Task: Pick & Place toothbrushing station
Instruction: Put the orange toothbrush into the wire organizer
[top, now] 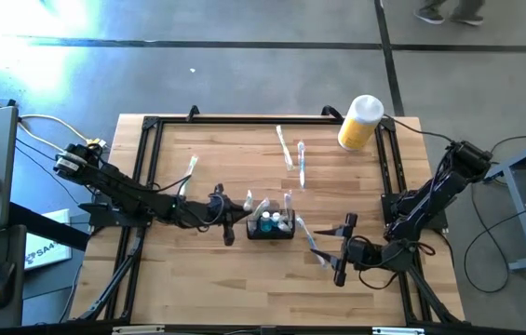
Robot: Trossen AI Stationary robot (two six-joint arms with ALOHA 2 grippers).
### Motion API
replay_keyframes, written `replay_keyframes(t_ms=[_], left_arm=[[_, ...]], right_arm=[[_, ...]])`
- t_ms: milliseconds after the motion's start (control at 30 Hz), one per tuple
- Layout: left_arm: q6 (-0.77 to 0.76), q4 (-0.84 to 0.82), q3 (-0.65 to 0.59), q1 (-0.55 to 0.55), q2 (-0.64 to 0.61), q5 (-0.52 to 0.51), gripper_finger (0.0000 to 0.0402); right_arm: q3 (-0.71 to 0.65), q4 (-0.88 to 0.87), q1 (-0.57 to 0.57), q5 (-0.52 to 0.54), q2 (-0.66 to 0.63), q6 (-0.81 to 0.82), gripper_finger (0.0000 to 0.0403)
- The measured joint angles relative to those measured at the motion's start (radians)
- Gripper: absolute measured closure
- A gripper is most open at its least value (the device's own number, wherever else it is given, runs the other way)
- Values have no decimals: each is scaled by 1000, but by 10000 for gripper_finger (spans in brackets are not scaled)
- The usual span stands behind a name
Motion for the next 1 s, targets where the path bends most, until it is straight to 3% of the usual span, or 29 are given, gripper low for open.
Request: replay_keyframes(t_ms=[267,533,800,1000], left_arm=[[-4,-7,0,0,0,6,386],[-15,-9,-2,0,1,-2,332],[-43,-5,-2,0,1,6,308],[-45,-8,11,0,1,52,268]], right_arm=[[0,0,0,0,0,2,200],[0,0,0,0,0,3,200],[0,-3,0,1,0,-3,200],[0,-4,0,1,0,-8,200]])
